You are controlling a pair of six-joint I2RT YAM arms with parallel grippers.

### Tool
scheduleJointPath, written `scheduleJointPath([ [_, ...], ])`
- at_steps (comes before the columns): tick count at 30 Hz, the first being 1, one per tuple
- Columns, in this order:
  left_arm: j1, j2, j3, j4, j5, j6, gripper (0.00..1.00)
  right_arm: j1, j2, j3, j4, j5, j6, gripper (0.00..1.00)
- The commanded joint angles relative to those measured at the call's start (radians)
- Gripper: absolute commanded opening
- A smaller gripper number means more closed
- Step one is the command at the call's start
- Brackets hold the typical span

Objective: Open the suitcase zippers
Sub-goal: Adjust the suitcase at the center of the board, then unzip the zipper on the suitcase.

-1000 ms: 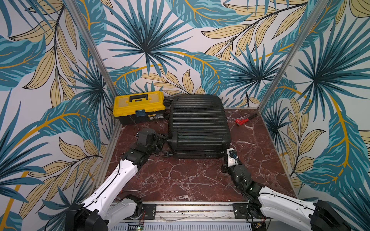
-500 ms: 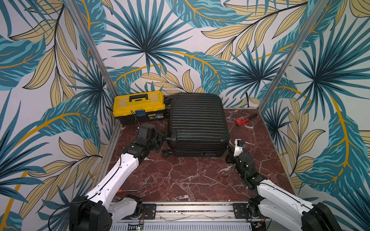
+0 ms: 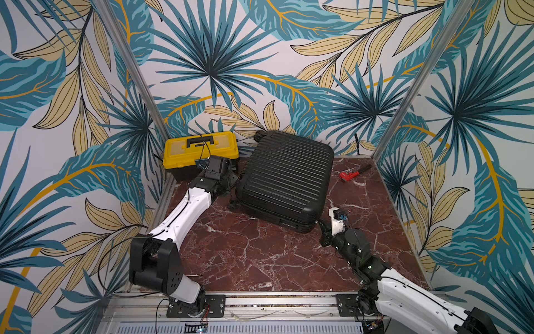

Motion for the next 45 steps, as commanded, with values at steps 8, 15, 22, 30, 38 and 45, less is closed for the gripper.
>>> scheduleJointPath([
  [8,-0.064,0.234,0.399,-0.179,-0.017,0.359,0.91,0.238,0.088,0.05,0.039,-0.019,-0.007,0.0],
  [15,-0.096,-0.002,0.197,-0.211,-0.174,0.312,0.96,0.291,0.234,0.053,0.156,0.025,0.036,0.0],
  [22,-0.186,-0.271,-0.132,-0.209,-0.093,0.189,0.93,0.295,0.374,0.115,0.249,0.007,0.057,0.0],
  [30,-0.281,-0.387,-0.459,-0.011,0.103,-0.035,0.74,0.299,0.363,0.17,0.249,-0.016,0.069,0.0],
  [38,-0.329,-0.275,-0.5,0.209,0.203,-0.09,0.78,0.335,0.301,0.224,0.177,-0.02,0.066,0.0],
  [45,-0.342,-0.198,-0.486,0.321,0.243,-0.119,0.82,0.366,0.309,0.221,0.179,-0.003,0.07,0.0],
])
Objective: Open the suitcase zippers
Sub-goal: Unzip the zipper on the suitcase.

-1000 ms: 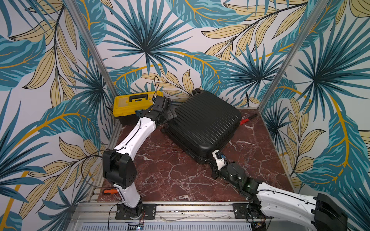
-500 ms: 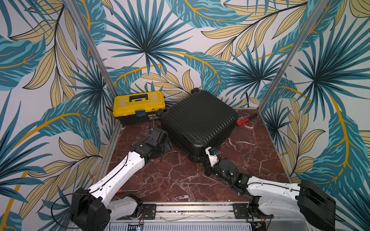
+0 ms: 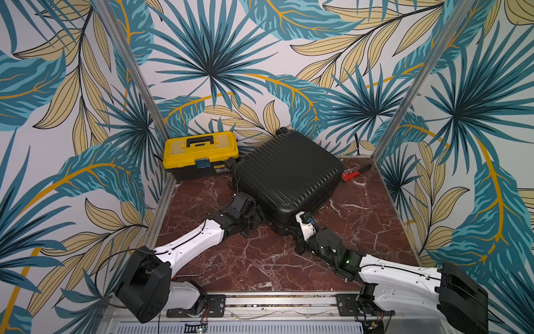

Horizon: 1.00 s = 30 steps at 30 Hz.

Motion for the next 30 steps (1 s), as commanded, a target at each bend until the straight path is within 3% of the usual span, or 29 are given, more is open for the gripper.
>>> scheduleJointPath([
  [1,-0.006,0.032,0.014,0.129,0.039,-0.024,0.82,0.038,-0.029,0.037,0.089,-0.057,0.012,0.0],
  [13,-0.008,-0.007,0.002,0.221,0.048,-0.035,0.91,0.08,0.08,0.021,0.163,-0.105,0.049,0.0],
  [19,-0.007,0.084,0.016,0.221,0.054,-0.064,0.9,0.098,0.111,0.025,0.176,-0.112,0.049,0.0],
  [25,-0.008,0.145,0.008,0.189,-0.024,-0.092,0.75,0.104,0.102,-0.002,0.145,-0.041,0.054,0.0],
  [30,-0.008,0.174,0.037,0.054,-0.093,-0.088,0.58,0.104,0.049,-0.026,0.06,0.042,0.059,0.0],
])
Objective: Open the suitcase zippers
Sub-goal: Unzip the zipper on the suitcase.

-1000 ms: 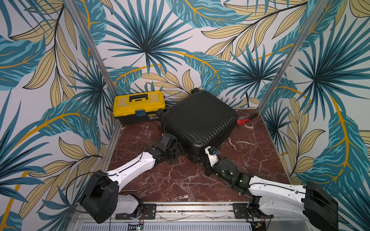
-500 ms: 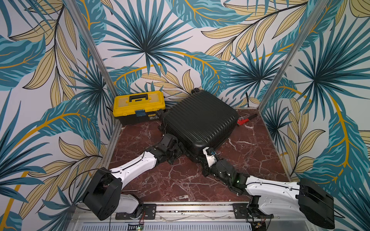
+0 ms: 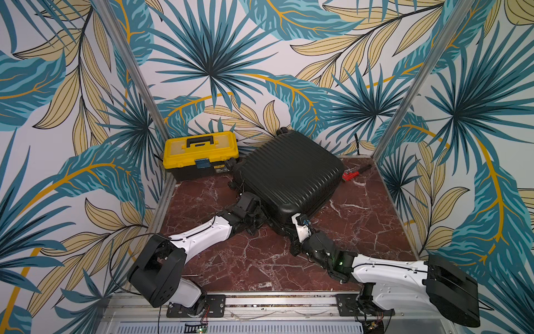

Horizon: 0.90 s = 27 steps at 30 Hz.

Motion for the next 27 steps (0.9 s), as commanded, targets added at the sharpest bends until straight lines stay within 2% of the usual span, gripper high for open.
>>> scheduleJointPath([
  [1,0.003,0.057,0.019,-0.076,-0.124,0.007,0.55,0.041,-0.06,-0.027,-0.062,-0.025,0.024,0.0],
  [5,0.013,0.073,0.031,-0.131,-0.136,0.01,0.44,0.041,-0.14,-0.032,-0.18,0.098,-0.001,0.0],
  [13,0.076,0.058,0.019,-0.155,-0.098,0.043,0.37,0.039,-0.22,-0.033,-0.313,0.212,-0.051,0.0],
  [15,0.083,0.053,0.029,-0.173,-0.101,0.061,0.37,0.037,-0.227,-0.043,-0.286,0.173,-0.082,0.0],
  [21,0.095,0.038,0.044,-0.191,-0.076,0.092,0.36,0.035,-0.214,-0.068,-0.183,-0.074,-0.133,0.0],
  [27,0.101,0.019,0.044,-0.197,-0.068,0.108,0.34,0.034,-0.197,-0.069,-0.184,-0.012,-0.135,0.0],
])
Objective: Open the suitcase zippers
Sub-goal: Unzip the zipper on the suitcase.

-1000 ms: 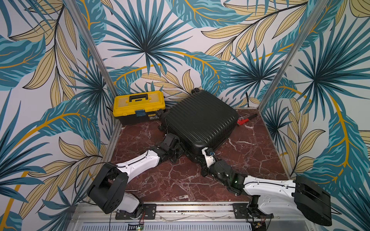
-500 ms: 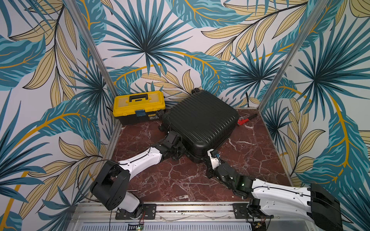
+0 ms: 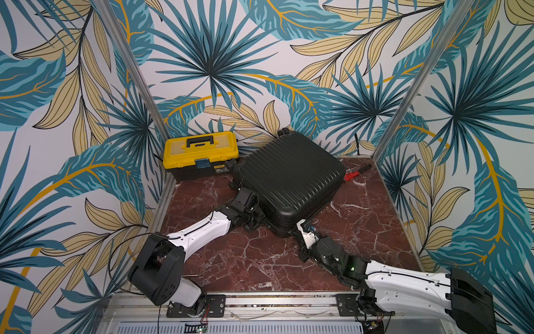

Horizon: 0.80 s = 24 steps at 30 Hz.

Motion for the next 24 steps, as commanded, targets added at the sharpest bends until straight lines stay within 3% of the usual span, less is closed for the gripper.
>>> scheduleJointPath([
  [1,0.05,0.014,-0.017,-0.069,-0.16,0.076,0.33,0.015,-0.019,-0.019,0.004,0.001,-0.017,0.0],
  [5,0.077,0.006,-0.017,-0.106,-0.16,0.116,0.26,-0.006,-0.081,-0.035,0.007,0.147,-0.023,0.0],
  [14,0.129,0.001,0.008,-0.192,-0.14,0.212,0.19,-0.149,-0.137,-0.028,0.015,0.214,-0.048,0.0],
  [21,0.154,-0.012,0.012,-0.238,-0.143,0.253,0.19,-0.364,-0.176,-0.036,0.069,0.262,-0.035,0.0],
  [24,0.161,-0.019,0.008,-0.241,-0.146,0.264,0.18,-0.444,-0.146,-0.032,0.123,0.229,-0.04,0.0],
])
